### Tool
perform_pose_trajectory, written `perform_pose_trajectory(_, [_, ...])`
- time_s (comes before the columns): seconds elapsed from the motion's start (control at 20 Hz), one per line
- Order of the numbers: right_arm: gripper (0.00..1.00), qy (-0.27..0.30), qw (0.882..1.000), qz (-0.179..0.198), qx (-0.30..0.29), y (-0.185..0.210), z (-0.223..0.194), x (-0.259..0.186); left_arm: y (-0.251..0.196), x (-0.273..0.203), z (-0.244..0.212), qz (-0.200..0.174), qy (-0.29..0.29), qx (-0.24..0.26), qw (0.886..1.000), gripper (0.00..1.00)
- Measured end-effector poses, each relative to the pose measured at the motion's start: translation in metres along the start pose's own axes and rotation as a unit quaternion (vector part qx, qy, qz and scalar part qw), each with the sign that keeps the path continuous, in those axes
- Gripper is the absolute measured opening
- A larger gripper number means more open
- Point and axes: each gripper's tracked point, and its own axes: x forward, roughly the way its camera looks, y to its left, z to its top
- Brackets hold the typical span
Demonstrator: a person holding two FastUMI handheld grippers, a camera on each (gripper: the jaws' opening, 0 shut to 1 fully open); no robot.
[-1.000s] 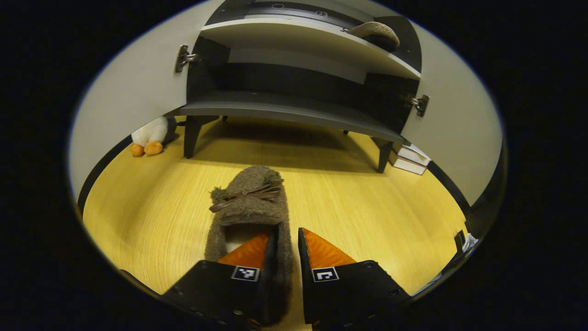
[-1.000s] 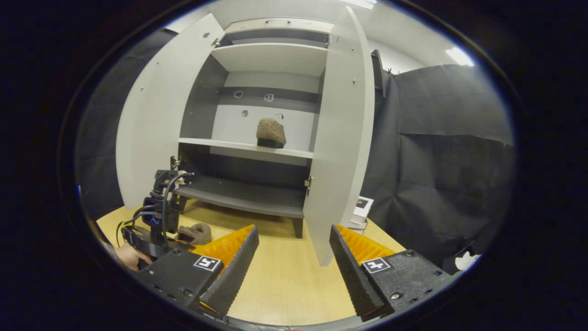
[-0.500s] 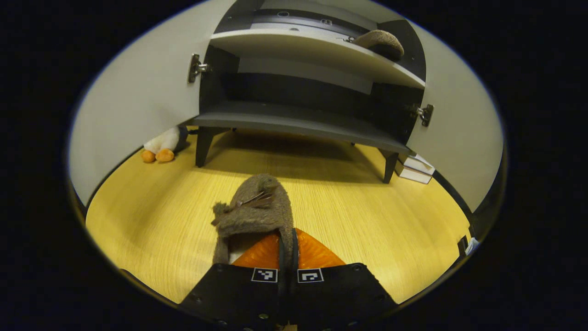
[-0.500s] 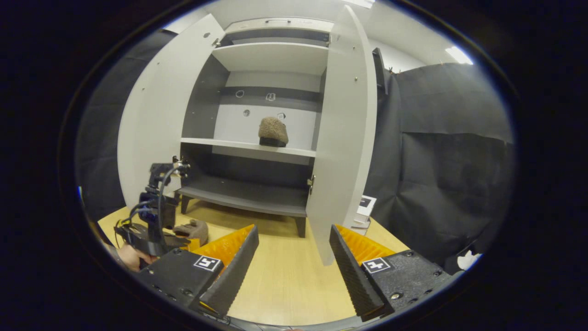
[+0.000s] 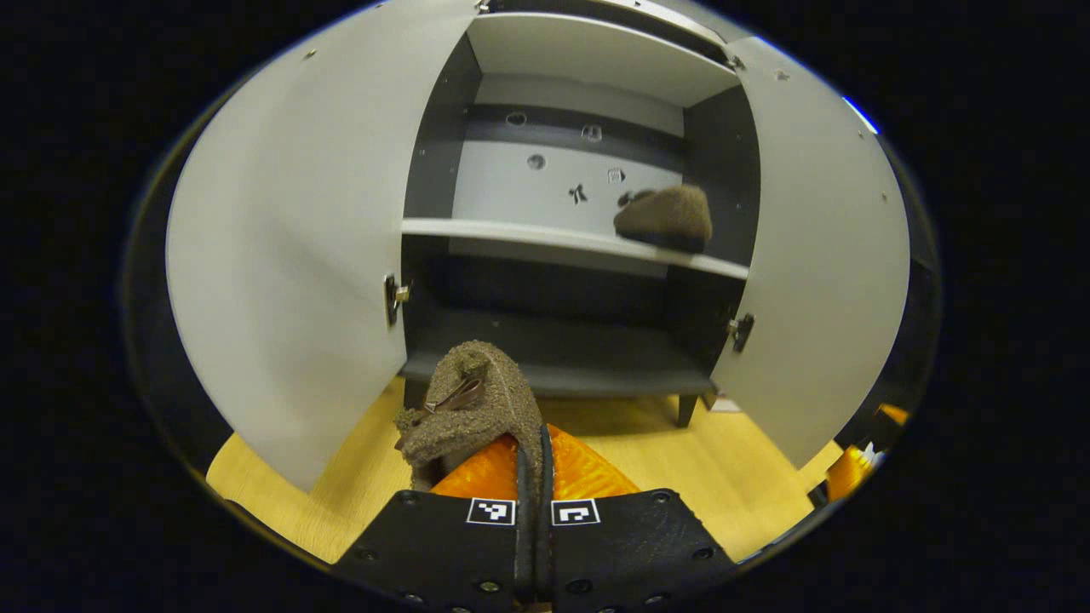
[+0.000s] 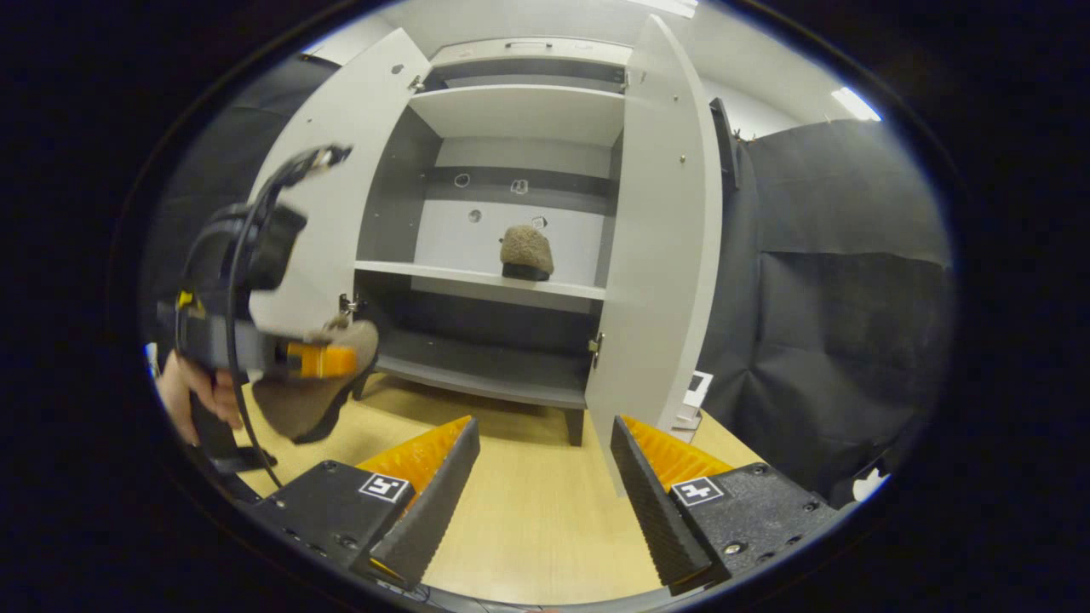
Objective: Grab one shoe with the right hand and put it into the shoe cabinet, grab the other shoe with the left hand and put it into the shoe cabinet; then close the right door with the right hand and the left door with the left hand.
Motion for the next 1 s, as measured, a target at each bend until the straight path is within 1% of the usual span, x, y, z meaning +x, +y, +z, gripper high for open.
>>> perform_pose_trajectory(0.1, [0.97, -0.004, 1.000, 0.004, 0.003, 0.003, 0.001, -0.002, -0.009, 0.014, 0.057, -0.010, -0.038, -0.002, 0.999, 0.01])
perform_pose_trajectory(0.2, [0.97, -0.006, 1.000, 0.004, 0.002, 0.003, 0.002, -0.002, -0.012, 0.029, 0.108, -0.006, -0.067, 0.006, 0.998, 0.01])
perform_pose_trajectory(0.3, [0.97, -0.007, 1.000, 0.000, 0.005, 0.001, 0.002, -0.004, -0.018, 0.048, 0.152, -0.005, -0.087, 0.014, 0.996, 0.01])
perform_pose_trajectory(0.4, [0.97, -0.004, 1.000, -0.005, 0.014, -0.003, 0.000, -0.005, -0.019, 0.076, 0.181, 0.000, -0.089, 0.023, 0.996, 0.01])
perform_pose_trajectory(0.45, [0.97, -0.001, 1.000, -0.007, 0.017, -0.004, -0.003, -0.006, -0.017, 0.093, 0.188, 0.008, -0.078, 0.025, 0.997, 0.01])
perform_pose_trajectory(0.5, [0.97, 0.002, 1.000, -0.010, 0.018, -0.006, -0.005, -0.007, -0.018, 0.115, 0.193, 0.008, -0.055, 0.028, 0.998, 0.01])
perform_pose_trajectory(0.65, [0.96, 0.006, 1.000, -0.019, 0.019, -0.012, -0.008, -0.009, -0.021, 0.163, 0.204, -0.004, -0.014, 0.037, 0.999, 0.01])
perform_pose_trajectory(0.75, [0.97, 0.009, 0.999, -0.025, 0.022, -0.016, -0.009, -0.010, -0.021, 0.195, 0.200, -0.008, 0.020, 0.047, 0.999, 0.01])
perform_pose_trajectory(0.85, [0.97, 0.012, 0.999, -0.030, 0.024, -0.020, -0.010, -0.010, -0.021, 0.215, 0.187, -0.011, 0.068, 0.045, 0.997, 0.02])
perform_pose_trajectory(0.9, [0.97, 0.015, 0.999, -0.034, 0.024, -0.023, -0.012, -0.010, -0.022, 0.221, 0.183, -0.014, 0.086, 0.036, 0.996, 0.01])
perform_pose_trajectory(1.0, [0.96, 0.018, 0.999, -0.040, 0.023, -0.029, -0.014, -0.009, -0.021, 0.233, 0.177, -0.015, 0.112, 0.030, 0.993, 0.01])
